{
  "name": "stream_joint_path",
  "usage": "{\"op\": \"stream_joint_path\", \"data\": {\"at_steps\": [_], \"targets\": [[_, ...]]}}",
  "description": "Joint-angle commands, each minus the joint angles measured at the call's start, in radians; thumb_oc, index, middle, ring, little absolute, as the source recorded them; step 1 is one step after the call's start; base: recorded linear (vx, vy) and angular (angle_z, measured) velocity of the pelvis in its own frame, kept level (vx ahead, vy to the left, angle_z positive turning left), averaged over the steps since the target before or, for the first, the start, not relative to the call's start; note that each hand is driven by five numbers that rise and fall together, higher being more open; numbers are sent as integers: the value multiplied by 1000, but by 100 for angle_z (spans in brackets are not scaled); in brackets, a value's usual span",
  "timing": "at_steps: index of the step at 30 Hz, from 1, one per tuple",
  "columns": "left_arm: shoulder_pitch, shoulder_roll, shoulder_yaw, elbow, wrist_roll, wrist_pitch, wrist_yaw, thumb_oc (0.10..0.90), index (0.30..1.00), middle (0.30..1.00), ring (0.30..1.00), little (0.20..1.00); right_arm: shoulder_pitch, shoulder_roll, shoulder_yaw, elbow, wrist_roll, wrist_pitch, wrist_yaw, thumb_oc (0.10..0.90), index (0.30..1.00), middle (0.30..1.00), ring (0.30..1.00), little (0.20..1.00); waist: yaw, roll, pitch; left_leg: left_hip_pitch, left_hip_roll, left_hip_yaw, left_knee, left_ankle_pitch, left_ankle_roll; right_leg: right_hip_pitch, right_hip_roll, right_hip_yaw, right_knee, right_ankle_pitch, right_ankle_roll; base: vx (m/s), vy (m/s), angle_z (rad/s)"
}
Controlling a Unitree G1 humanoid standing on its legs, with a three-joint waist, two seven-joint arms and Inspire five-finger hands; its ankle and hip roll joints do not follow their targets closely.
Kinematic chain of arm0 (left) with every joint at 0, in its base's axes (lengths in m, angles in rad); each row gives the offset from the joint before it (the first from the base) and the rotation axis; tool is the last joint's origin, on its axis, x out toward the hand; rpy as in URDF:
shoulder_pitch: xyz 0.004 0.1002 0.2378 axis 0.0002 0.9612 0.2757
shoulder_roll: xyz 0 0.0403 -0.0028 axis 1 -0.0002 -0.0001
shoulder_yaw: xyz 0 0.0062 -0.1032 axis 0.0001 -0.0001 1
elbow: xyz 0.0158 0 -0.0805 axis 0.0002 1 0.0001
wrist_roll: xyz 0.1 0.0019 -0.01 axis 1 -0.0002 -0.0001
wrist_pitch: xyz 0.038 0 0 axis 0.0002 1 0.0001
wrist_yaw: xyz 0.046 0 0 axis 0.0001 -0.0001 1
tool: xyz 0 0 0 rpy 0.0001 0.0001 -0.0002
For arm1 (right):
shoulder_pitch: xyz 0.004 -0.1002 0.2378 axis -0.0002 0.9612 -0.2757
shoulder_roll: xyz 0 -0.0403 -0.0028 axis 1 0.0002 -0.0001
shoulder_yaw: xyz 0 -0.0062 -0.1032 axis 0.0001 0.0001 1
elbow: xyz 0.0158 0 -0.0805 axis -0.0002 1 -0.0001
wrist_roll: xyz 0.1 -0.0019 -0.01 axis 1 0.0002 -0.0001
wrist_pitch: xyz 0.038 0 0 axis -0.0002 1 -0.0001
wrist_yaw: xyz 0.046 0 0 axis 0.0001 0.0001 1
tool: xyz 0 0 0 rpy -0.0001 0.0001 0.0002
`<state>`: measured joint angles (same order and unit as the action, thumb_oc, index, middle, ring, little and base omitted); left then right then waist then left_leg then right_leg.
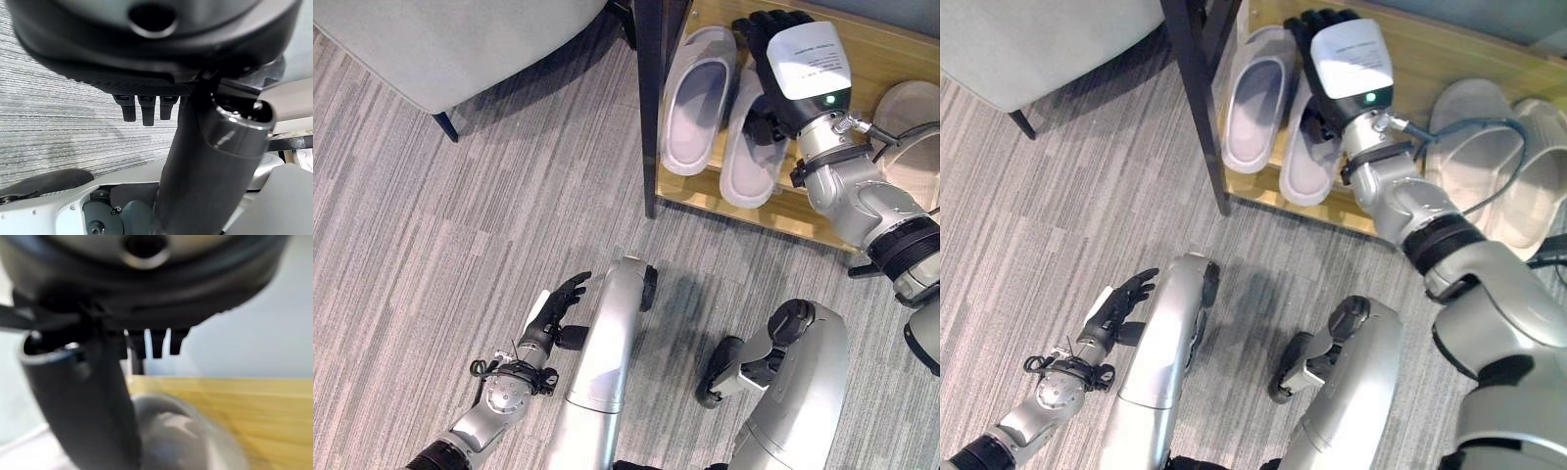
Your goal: Arrange the slippers neatly on the shoe rack.
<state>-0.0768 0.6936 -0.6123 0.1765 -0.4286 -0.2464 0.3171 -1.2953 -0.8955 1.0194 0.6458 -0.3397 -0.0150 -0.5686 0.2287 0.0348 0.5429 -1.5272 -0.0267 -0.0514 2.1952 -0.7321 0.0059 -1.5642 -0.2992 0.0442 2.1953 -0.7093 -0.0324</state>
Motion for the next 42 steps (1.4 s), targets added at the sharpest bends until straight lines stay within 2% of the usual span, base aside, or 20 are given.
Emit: {"op": "stream_joint_path", "data": {"at_steps": [1, 8, 14, 17, 21, 31, 42], "targets": [[40, 58, 38, -52, 38, -44, 49, 800, 900, 900, 900, 900, -161, -110, 0, -148, -16, -21, -75, 800, 900, 900, 900, 900, 28, 9, -23, -43, 22, -48, -20, -107, -34, -6, -46, -2, 33, -14, -37, 0, 0, 0], [56, 50, 57, -61, 45, -40, 55, 800, 900, 900, 900, 900, -109, -153, -45, -252, -39, -15, -84, 800, 900, 900, 900, 900, 14, 10, -23, -43, 27, -45, -10, -106, -26, -6, -45, 1, 28, -13, -31, -16, 28, -1], [66, 45, 70, -68, 38, -39, 55, 800, 900, 900, 900, 900, -68, -158, -83, -299, -33, -16, -77, 800, 900, 900, 900, 900, 8, 9, -23, -43, 31, -42, 2, -107, -20, -6, -41, 4, 27, -11, -29, -20, 36, -7], [64, 41, 63, -72, 27, -45, 59, 800, 900, 900, 900, 900, -96, -141, -38, -243, -44, -8, -54, 800, 900, 900, 900, 900, 21, 21, -23, -43, 37, -48, 11, -112, -15, -6, -32, 1, 22, -10, -27, -14, 48, -7], [58, 37, 44, -66, 20, -47, 56, 800, 900, 900, 900, 900, -114, -116, -5, -173, -30, -4, -41, 800, 900, 900, 900, 900, 18, 30, -23, -43, 31, -48, 10, -105, -18, -6, -34, 8, 25, -6, -26, -11, 25, -7], [45, 44, 29, -60, 15, -61, 64, 800, 900, 900, 900, 900, -176, -63, 58, -17, -57, 21, -44, 800, 900, 900, 900, 900, 18, 23, -23, -43, 21, -31, -16, -101, -30, -6, -35, 28, 29, -9, -37, 0, 0, 0], [53, 48, 44, -59, 18, -60, 62, 800, 900, 900, 900, 900, -158, -58, 35, -54, -34, 7, -35, 800, 900, 900, 900, 900, 12, 18, -23, -43, 16, -24, -30, -99, -39, -6, -43, 27, 33, -12, -42, 3, -13, 3]]}}
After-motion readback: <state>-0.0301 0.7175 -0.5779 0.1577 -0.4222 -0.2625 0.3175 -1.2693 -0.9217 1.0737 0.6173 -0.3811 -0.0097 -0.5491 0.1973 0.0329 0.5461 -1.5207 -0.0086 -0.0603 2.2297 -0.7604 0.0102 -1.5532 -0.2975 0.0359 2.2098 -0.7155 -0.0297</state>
